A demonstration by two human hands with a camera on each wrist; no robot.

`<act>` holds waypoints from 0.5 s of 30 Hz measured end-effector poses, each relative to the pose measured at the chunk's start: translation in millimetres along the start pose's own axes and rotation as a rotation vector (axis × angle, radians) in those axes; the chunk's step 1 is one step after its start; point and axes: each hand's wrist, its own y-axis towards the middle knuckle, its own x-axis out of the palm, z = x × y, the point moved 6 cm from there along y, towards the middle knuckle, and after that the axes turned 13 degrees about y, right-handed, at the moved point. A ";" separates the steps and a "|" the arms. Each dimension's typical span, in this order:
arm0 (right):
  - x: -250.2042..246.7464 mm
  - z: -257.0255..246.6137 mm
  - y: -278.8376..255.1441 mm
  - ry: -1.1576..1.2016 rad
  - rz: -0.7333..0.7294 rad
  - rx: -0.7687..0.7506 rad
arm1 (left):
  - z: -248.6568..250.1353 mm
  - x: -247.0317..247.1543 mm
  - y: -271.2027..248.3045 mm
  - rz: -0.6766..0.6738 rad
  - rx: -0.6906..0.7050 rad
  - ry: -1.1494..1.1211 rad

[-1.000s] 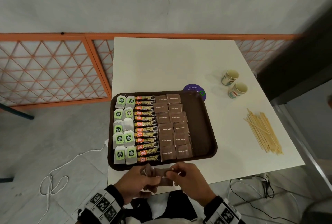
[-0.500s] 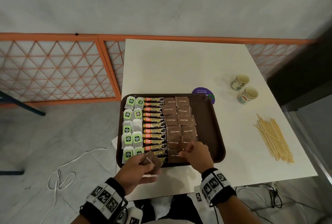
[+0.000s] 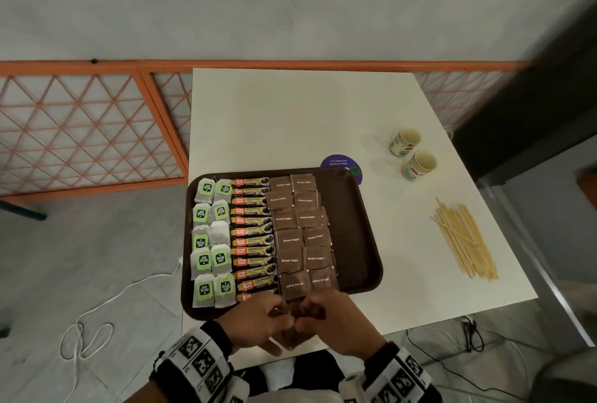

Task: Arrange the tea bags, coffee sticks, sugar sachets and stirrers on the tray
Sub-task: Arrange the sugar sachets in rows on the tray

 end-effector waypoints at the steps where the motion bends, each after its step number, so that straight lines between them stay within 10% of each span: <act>1: 1.1 4.5 -1.9 -0.016 -0.060 0.022 | 0.1 1.4 3.2 0.005 -0.003 0.097; 4: -8.0 13.7 -3.3 0.008 -0.036 0.036 | 1.2 0.0 12.8 0.102 0.024 0.166; 9: -27.6 22.7 -5.0 0.365 0.161 0.060 | 3.7 2.6 22.2 0.186 -0.024 -0.400; 15: -62.0 48.4 28.1 0.203 0.310 0.200 | -4.6 -3.7 25.9 0.192 -0.147 -0.164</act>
